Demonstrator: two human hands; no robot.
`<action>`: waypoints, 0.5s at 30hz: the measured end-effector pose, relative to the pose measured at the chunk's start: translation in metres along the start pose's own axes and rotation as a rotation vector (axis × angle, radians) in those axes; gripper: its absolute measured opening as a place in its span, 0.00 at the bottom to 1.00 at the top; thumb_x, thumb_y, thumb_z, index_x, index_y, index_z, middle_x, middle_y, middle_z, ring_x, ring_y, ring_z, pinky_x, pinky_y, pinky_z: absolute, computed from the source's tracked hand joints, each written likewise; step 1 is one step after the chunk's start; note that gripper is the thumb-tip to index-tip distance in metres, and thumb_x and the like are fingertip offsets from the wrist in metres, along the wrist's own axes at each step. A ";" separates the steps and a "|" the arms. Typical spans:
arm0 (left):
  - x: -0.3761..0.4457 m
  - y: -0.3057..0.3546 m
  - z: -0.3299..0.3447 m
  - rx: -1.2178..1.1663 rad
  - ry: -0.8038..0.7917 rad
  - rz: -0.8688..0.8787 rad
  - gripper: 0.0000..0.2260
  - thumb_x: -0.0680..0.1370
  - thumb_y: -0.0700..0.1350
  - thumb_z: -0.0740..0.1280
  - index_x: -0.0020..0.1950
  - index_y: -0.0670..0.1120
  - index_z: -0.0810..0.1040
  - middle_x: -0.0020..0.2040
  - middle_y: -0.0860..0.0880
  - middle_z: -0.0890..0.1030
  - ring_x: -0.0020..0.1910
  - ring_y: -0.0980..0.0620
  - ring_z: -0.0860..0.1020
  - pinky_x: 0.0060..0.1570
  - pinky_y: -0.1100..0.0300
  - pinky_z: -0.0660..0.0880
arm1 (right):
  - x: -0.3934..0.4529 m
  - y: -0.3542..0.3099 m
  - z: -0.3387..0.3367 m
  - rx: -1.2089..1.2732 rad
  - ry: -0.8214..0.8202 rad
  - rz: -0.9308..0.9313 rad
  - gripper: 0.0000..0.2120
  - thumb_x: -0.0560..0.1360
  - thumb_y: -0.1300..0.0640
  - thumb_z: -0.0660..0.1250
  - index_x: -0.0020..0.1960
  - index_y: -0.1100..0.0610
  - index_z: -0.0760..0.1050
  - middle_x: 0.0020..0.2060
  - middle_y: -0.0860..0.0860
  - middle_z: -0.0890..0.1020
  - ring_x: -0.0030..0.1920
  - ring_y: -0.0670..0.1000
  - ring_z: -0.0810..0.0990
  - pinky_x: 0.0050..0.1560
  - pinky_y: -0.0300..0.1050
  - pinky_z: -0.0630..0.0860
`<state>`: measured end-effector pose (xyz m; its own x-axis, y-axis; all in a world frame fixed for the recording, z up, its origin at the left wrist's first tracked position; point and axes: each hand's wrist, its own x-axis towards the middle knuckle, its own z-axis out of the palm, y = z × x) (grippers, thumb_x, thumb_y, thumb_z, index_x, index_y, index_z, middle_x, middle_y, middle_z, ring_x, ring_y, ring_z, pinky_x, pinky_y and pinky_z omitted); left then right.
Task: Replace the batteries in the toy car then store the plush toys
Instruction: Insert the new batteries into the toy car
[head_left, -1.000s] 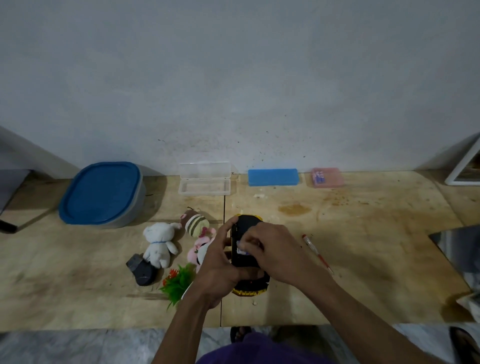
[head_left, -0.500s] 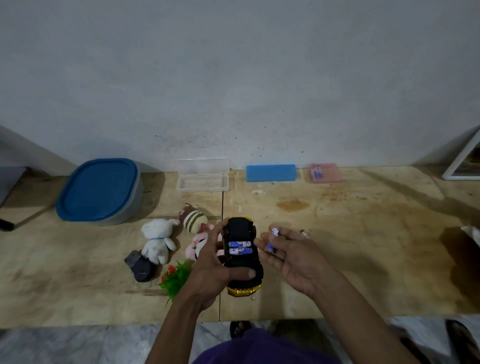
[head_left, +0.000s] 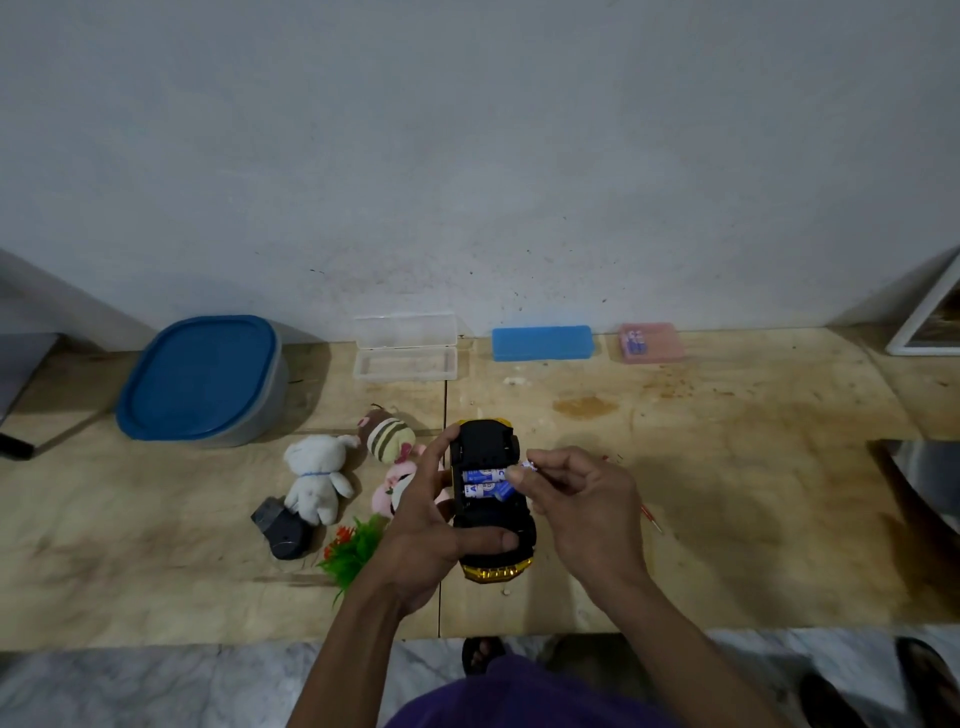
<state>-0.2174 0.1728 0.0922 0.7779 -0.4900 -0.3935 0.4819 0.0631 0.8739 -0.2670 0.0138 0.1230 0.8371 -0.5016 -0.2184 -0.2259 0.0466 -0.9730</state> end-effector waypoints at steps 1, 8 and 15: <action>0.000 0.000 0.000 -0.005 0.000 0.003 0.52 0.56 0.32 0.83 0.72 0.65 0.69 0.68 0.43 0.76 0.63 0.39 0.80 0.57 0.40 0.80 | -0.001 0.003 0.001 -0.043 0.006 -0.031 0.07 0.69 0.59 0.79 0.43 0.50 0.83 0.38 0.44 0.87 0.42 0.43 0.86 0.43 0.38 0.82; -0.002 0.001 0.001 -0.027 0.034 0.030 0.54 0.60 0.23 0.79 0.75 0.61 0.65 0.67 0.44 0.77 0.60 0.43 0.82 0.50 0.49 0.82 | -0.006 0.017 0.000 -0.299 0.082 -0.237 0.04 0.69 0.53 0.79 0.40 0.51 0.85 0.37 0.44 0.84 0.40 0.52 0.78 0.52 0.19 0.61; -0.002 0.000 0.001 -0.027 0.040 0.049 0.53 0.62 0.20 0.76 0.76 0.60 0.64 0.66 0.45 0.77 0.60 0.41 0.82 0.49 0.48 0.83 | -0.004 0.026 0.008 -0.333 0.045 -0.218 0.04 0.67 0.52 0.80 0.39 0.47 0.85 0.35 0.45 0.79 0.42 0.45 0.78 0.46 0.33 0.70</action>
<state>-0.2196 0.1730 0.0938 0.8161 -0.4509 -0.3615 0.4528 0.1102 0.8848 -0.2725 0.0239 0.0986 0.8620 -0.5068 0.0013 -0.2010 -0.3441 -0.9172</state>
